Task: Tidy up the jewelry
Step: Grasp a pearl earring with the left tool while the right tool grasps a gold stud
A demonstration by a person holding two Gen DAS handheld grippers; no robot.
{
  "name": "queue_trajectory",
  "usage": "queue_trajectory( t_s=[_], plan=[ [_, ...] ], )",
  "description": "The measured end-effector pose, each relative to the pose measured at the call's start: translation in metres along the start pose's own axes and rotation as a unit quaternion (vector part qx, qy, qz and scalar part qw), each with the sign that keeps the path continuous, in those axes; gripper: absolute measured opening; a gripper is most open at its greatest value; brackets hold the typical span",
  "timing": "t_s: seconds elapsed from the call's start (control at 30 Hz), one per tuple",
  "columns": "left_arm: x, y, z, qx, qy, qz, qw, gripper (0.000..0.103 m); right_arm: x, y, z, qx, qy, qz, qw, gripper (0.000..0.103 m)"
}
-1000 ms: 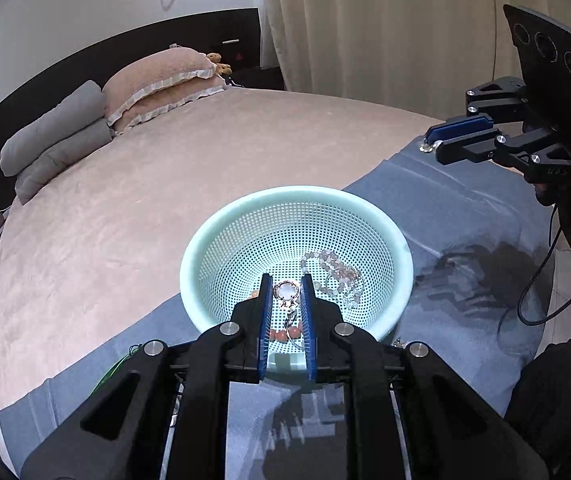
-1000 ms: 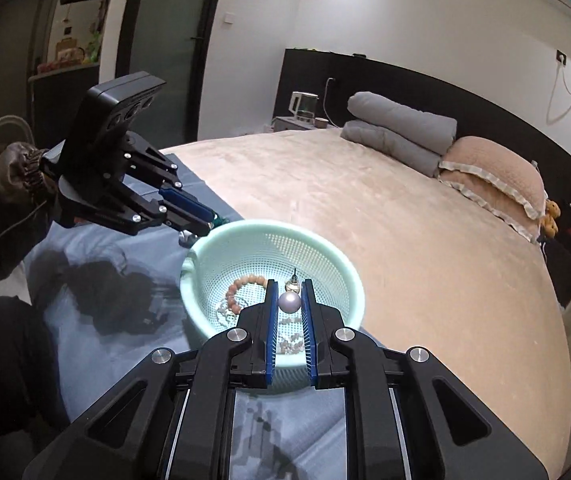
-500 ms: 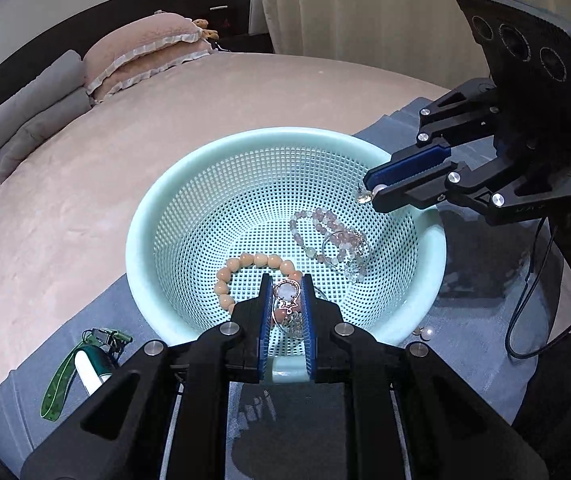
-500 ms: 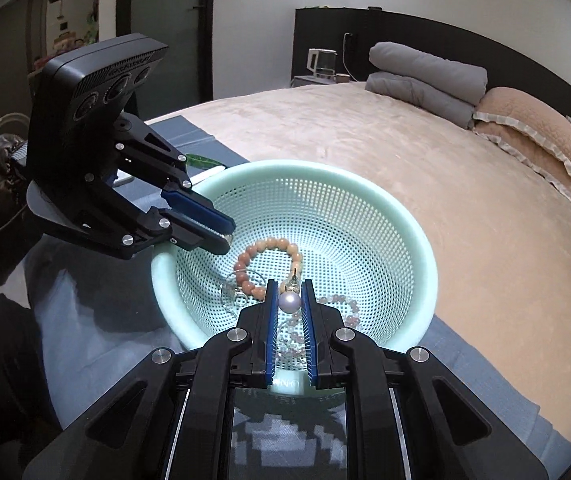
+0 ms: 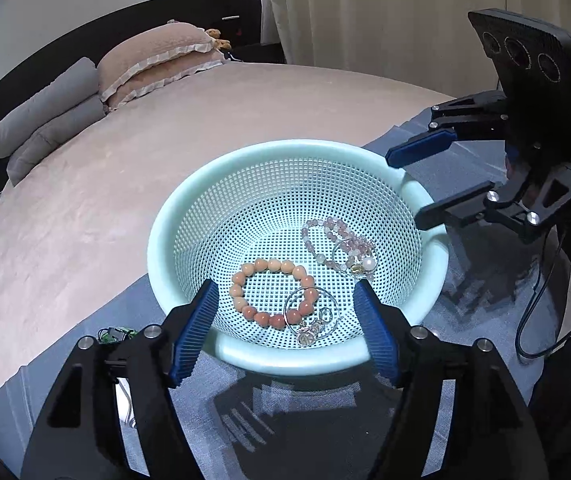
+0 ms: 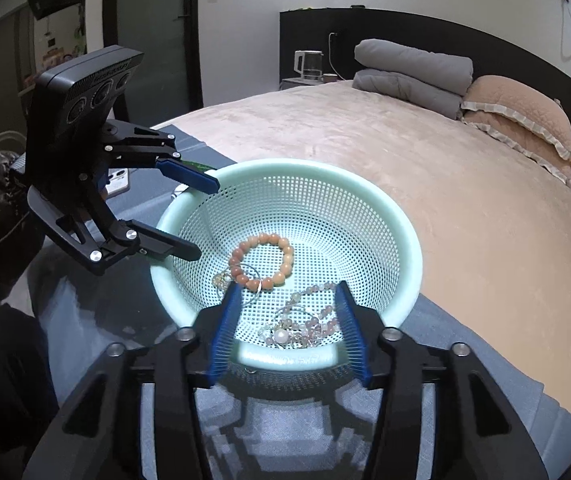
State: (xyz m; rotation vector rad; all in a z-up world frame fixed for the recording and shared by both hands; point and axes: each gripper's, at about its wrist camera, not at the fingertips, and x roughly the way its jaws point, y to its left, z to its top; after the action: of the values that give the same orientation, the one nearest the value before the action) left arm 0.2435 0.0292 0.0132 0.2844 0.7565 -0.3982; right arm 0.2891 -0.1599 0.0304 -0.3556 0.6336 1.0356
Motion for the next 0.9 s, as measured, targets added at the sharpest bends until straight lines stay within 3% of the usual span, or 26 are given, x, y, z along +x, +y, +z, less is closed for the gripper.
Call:
queue_trajectory(
  t_s=[0.07, 0.13, 0.4, 0.63, 0.77, 0.9],
  plan=[
    [-0.002, 0.000, -0.002, -0.004, -0.001, 0.004, 1.0000, 0.083, -0.006, -0.003, -0.003, 0.014, -0.008, 0.013, 1.000, 0.080],
    [-0.005, 0.001, -0.003, -0.012, -0.005, 0.020, 0.9997, 0.093, -0.011, -0.005, -0.008, 0.027, -0.018, 0.013, 0.999, 0.085],
    [-0.023, -0.007, -0.017, -0.025, -0.015, 0.028, 0.9992, 0.097, -0.033, -0.010, -0.040, 0.050, -0.031, -0.004, 0.998, 0.085],
    [-0.019, -0.050, -0.052, 0.064, 0.016, 0.013, 0.9977, 0.097, -0.031, -0.011, -0.072, 0.065, -0.011, 0.005, 0.998, 0.085],
    [-0.002, -0.070, -0.061, 0.078, 0.037, -0.017, 0.9961, 0.097, -0.018, -0.006, -0.077, 0.064, -0.003, 0.014, 0.998, 0.085],
    [0.009, -0.082, -0.057, 0.067, 0.029, -0.053, 0.9959, 0.097, -0.002, 0.000, -0.073, 0.055, 0.013, 0.017, 0.998, 0.078]
  ],
)
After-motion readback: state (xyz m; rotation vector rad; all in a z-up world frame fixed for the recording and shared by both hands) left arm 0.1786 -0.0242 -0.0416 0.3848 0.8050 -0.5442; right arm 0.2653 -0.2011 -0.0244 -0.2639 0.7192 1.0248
